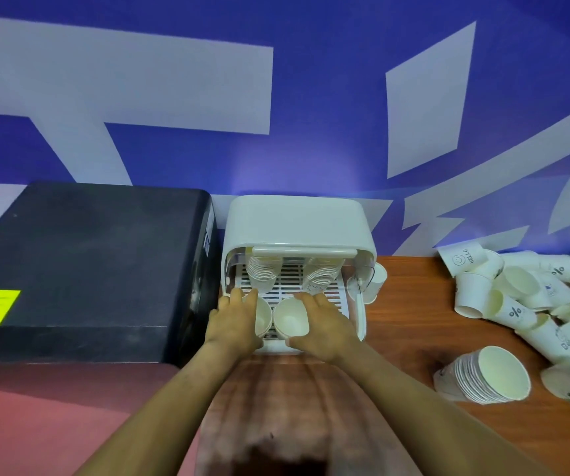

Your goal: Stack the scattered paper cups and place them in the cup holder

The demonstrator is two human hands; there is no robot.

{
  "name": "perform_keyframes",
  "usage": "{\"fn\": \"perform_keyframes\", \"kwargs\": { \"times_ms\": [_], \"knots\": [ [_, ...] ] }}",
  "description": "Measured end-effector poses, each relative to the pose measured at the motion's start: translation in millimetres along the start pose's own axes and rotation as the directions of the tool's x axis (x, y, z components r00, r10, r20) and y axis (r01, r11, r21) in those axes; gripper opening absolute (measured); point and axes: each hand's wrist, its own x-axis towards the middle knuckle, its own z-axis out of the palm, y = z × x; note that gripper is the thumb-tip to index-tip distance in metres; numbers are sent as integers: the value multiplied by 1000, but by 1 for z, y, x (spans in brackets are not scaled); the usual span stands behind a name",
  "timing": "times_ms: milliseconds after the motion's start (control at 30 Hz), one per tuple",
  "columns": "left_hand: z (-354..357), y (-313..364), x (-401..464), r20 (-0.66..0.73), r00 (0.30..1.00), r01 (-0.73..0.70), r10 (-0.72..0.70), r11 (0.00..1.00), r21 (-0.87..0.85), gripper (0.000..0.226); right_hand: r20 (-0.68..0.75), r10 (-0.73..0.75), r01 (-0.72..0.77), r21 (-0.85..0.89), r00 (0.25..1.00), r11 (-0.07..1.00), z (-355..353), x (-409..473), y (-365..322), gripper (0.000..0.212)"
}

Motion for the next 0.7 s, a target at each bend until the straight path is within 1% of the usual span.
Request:
{"fn": "perform_keyframes", "kwargs": {
  "times_ms": [133,267,333,433,500,600,667,700],
  "knots": [
    [4,-1,1,51,998,-25,26,1000,-19,102,77,27,-26,-14,997,1000,1,1,4,95],
    [2,0,-4,86,995,-37,42,998,-49,102,120,29,-26,-27,992,999,-3,-1,5,97],
    [-2,1,-8,67,997,-41,44,998,-51,102,103,28,-27,-17,994,999,-8,-4,6,96],
    [-13,5,-18,1,997,-74,74,994,-85,98,69,19,-18,-16,997,1000,-16,-12,8,84],
    [-23,12,-28,-78,989,-136,127,984,-118,88,63,11,-10,-16,998,1000,-22,-19,8,72],
    [-38,26,-40,-194,958,-241,213,961,-133,60,38,14,-14,-3,999,1000,-32,-34,11,54],
    [-45,41,-45,-222,943,-284,248,947,-150,45,3,31,-32,9,999,999,-41,-46,17,46],
    [-47,51,-47,-231,935,-306,267,939,-155,41,-13,42,-42,21,999,999,-45,-53,22,43]
  ]
}}
